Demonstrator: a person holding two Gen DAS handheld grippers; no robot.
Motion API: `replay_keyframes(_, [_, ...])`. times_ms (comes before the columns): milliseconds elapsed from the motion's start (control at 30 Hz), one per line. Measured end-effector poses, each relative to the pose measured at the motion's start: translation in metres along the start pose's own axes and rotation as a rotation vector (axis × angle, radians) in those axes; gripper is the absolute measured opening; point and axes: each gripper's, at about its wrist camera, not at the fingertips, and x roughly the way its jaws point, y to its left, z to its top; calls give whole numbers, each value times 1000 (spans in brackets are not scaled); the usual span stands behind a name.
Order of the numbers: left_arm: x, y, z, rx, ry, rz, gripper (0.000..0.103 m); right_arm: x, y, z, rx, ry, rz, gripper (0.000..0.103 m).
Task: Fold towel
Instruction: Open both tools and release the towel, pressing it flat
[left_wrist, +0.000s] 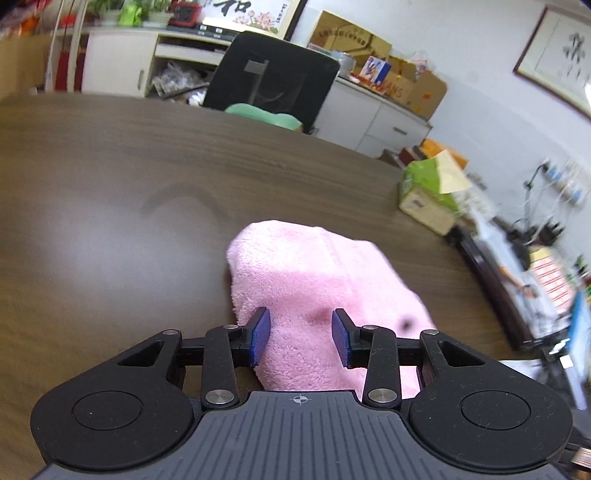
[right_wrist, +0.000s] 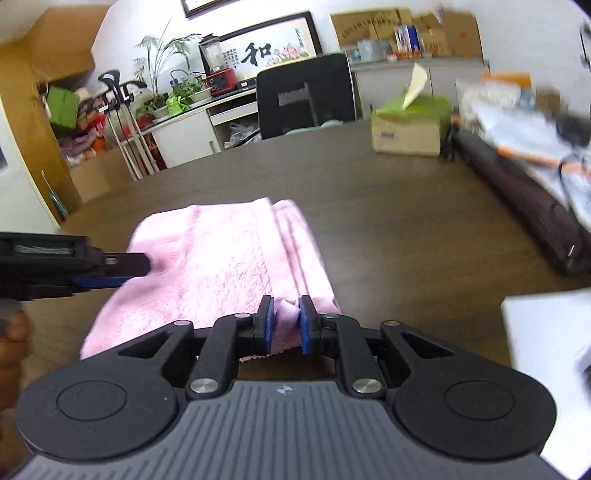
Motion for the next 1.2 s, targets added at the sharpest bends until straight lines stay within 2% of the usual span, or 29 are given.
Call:
replay_keyframes(133, [-1,4,5,3,-5,40,41,3,9,-2,51,31,36,16])
replay_keyframes(200, [-14,14,5,-38,-19,-5,44,5,10,0,52,35,26,16])
replay_keyframes(267, [-27,23,5,-67,-42,-25,56,6,7,2,88,46,33,16])
replay_keyframes(300, [-37,32,2,-94,-64,-31,57,7,4,3,113,51,44,15])
replay_keyframes(433, [-64,56,-4,-166,-105,-71,53,7,-14,12,223,64,117,13])
replay_keyframes(467, [-68,58,-5,-159,-115,-78,53,4,-18,18,248,58,152,11])
replay_keyframes(500, [-72,57,-6,-139,-127,-78,53,1,-19,22,237,42,152,11])
replay_keyframes(633, [-80,52,-8,-73,-157,-44,53,-11,-15,35,141,-35,102,11])
replay_keyframes(733, [-76,53,-3,-65,-157,-39,54,-14,-17,41,97,-69,82,15])
replay_keyframes(833, [-67,56,-2,-67,-138,-50,53,-9,-23,34,105,-48,86,17])
replay_keyframes(933, [-60,47,-5,-33,-117,-54,51,-17,-16,34,64,-114,70,19])
replay_keyframes(1067, [-56,27,-12,39,-98,-81,51,-25,-11,35,40,-174,41,29])
replay_keyframes(1133, [-57,15,-17,81,-90,-98,51,-23,-11,35,22,-143,74,29])
replay_keyframes(1200, [-56,2,-21,130,-77,-123,51,-19,-14,35,38,-105,159,29])
